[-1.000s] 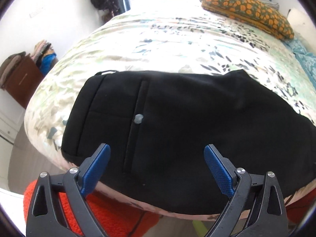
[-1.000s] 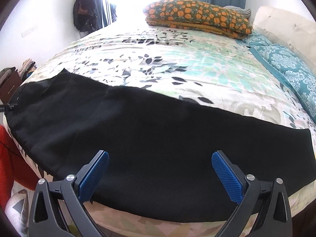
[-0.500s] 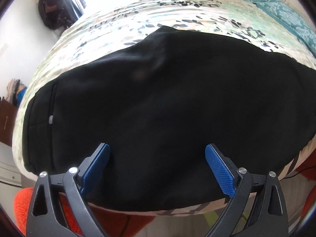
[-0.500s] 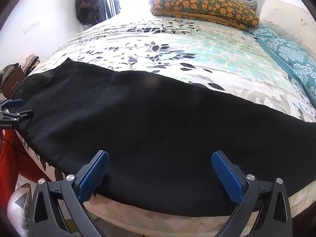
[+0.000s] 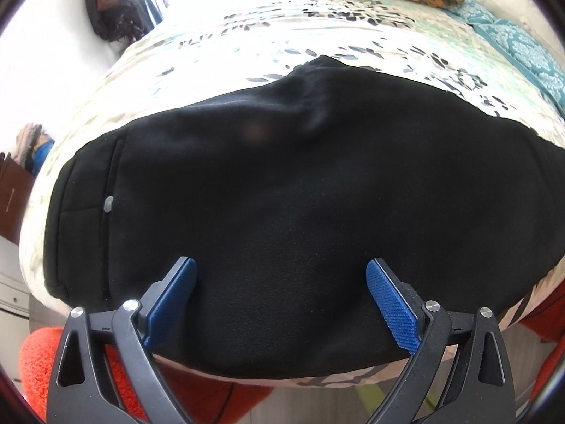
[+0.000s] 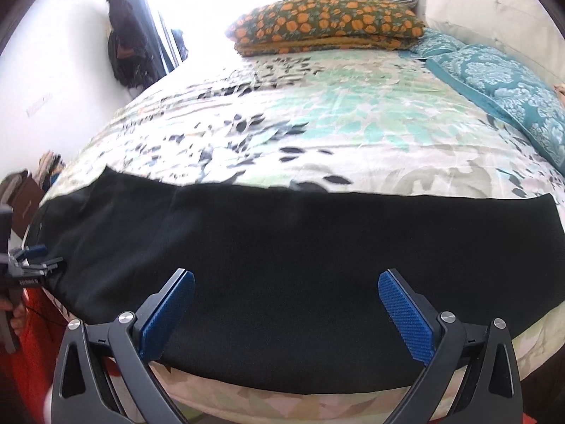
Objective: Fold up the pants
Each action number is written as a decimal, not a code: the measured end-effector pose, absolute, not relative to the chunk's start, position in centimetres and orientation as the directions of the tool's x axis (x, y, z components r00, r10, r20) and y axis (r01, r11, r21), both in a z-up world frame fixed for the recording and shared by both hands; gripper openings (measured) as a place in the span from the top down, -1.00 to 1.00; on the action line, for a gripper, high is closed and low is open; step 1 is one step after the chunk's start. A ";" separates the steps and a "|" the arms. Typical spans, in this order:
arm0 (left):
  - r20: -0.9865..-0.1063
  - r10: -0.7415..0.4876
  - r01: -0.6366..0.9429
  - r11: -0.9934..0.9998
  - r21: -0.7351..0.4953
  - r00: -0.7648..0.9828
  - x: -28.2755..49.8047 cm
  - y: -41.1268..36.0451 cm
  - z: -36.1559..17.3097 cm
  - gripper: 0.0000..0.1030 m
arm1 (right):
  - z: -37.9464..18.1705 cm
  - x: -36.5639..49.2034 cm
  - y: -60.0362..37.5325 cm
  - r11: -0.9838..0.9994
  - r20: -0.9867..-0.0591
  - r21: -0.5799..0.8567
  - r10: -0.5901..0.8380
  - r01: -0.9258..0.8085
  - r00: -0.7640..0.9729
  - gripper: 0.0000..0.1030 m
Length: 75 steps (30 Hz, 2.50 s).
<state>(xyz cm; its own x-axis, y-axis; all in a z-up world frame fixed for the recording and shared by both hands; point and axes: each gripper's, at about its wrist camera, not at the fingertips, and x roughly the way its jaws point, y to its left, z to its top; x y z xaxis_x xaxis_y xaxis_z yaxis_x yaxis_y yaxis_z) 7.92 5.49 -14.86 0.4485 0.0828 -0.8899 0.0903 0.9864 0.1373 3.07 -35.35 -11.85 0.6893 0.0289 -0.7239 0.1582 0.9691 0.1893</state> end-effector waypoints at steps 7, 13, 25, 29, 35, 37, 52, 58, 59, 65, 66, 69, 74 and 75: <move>-0.857 0.027 0.144 0.983 0.117 0.514 6.9 4.1 -12.5 -0.89 | -7.4 -5.3 -55.9 0.671 -0.609 0.596 0.019 0.441 0.793 -1.00; -0.859 -0.002 0.201 0.973 0.118 0.512 6.8 1.6 -12.3 -0.89 | -10.7 -8.0 -63.6 0.571 -0.672 0.658 0.151 0.491 0.725 -1.00; -0.859 -0.025 0.275 0.952 0.136 0.511 5.8 -2.8 -11.3 -0.89 | -16.5 -4.7 -65.5 0.576 -0.694 0.662 0.229 0.480 0.682 -0.85; -0.872 -0.028 0.311 0.939 0.144 0.488 5.5 -4.4 -12.2 -0.89 | -17.3 -4.0 -65.5 0.591 -0.722 0.638 0.237 0.493 0.650 -0.84; -0.869 -0.066 0.381 0.913 0.145 0.490 4.9 -7.1 -12.2 -0.89 | -17.4 -3.7 -66.0 0.652 -0.833 0.495 0.168 0.574 0.527 0.27; -0.868 -0.075 0.388 0.911 0.141 0.490 4.9 -7.4 -12.2 -0.89 | -17.0 -4.8 -66.8 0.596 -0.783 0.576 0.206 0.560 0.586 0.41; -0.848 -0.111 0.133 0.990 -0.048 0.519 6.8 2.7 -11.8 -0.89 | -8.9 2.4 -44.1 0.420 -0.355 0.902 0.578 0.105 0.735 0.57; -0.837 -0.115 0.070 0.993 -0.092 0.535 6.9 5.9 -11.6 -0.89 | -15.4 9.0 -29.2 0.274 -0.283 0.954 0.709 0.117 0.646 0.57; -0.836 -0.114 0.054 0.993 -0.100 0.536 6.9 6.5 -11.6 -0.89 | -16.3 9.8 -26.9 0.280 -0.288 0.953 0.724 0.114 0.627 0.57; -0.840 -0.120 -0.021 0.988 -0.155 0.530 7.0 9.1 -11.9 -0.89 | -19.4 11.5 -15.9 0.467 -0.426 0.883 0.747 0.054 0.510 0.57; -0.841 -0.124 -0.031 0.986 -0.165 0.527 7.1 9.4 -12.0 -0.89 | -19.8 11.8 -14.7 0.507 -0.457 0.861 0.739 0.038 0.496 0.57; -0.843 -0.130 -0.047 0.982 -0.181 0.522 7.2 9.8 -12.1 -0.89 | -20.0 11.7 -11.6 0.676 -0.593 0.735 0.676 -0.048 0.438 0.33; -0.809 -0.221 0.001 0.965 -0.263 0.544 6.6 9.3 -10.7 -0.88 | -15.5 9.1 -8.1 0.816 -0.709 0.504 0.578 -0.284 0.404 -0.68; -0.791 -0.272 0.049 0.955 -0.294 0.549 6.3 8.6 -10.1 -0.88 | -14.5 8.1 -8.1 0.825 -0.719 0.461 0.563 -0.327 0.407 -0.68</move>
